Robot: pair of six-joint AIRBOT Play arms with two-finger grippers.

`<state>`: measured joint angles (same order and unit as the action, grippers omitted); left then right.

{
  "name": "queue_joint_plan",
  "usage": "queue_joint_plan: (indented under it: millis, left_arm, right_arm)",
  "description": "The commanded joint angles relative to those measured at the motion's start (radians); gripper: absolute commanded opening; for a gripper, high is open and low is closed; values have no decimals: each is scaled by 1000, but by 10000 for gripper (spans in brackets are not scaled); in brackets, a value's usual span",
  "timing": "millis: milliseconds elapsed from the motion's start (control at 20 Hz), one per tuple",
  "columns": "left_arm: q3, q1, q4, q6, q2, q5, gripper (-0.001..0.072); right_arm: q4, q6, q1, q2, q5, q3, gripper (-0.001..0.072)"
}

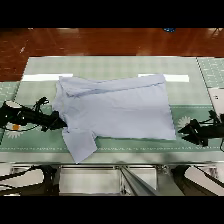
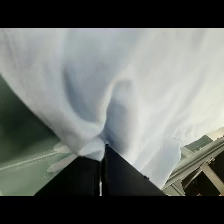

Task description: Fold the shirts.

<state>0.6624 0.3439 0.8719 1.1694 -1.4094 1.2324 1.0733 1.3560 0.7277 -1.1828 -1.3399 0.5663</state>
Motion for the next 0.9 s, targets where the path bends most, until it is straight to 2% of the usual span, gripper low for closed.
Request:
queue_joint_plan:
  millis: [0,200,250,300,350,500,600,700,850]
  left_arm:
    - [1,-1,-20,-6,1,16,19]
    - [1,-1,-29,-9,1,0,19]
    - [1,-1,-48,-18,1,-11,19]
    - [2,0,-86,-35,1,-21,19]
    - [14,3,-129,-55,1,-22,19]
    - [125,29,-331,-111,32,36,19]
    - [254,54,-517,-137,86,65,19]
    - [411,74,-668,-137,160,33,19]
    - [668,81,-662,-136,278,-74,18]
  right_arm:
    - [-5,12,-114,-55,31,-13,409]
    - [-175,-11,-258,-113,179,-5,407]
    - [-197,-19,-291,-131,195,10,318]
    - [-239,-56,-321,-140,192,31,131]
    - [-294,-119,-343,-137,179,59,21]
    - [-388,-145,-364,-97,82,247,19]
    - [-375,-111,-363,-43,58,432,19]
    - [-322,-80,-363,8,57,676,19]
    - [-214,-22,-363,55,62,1014,19]
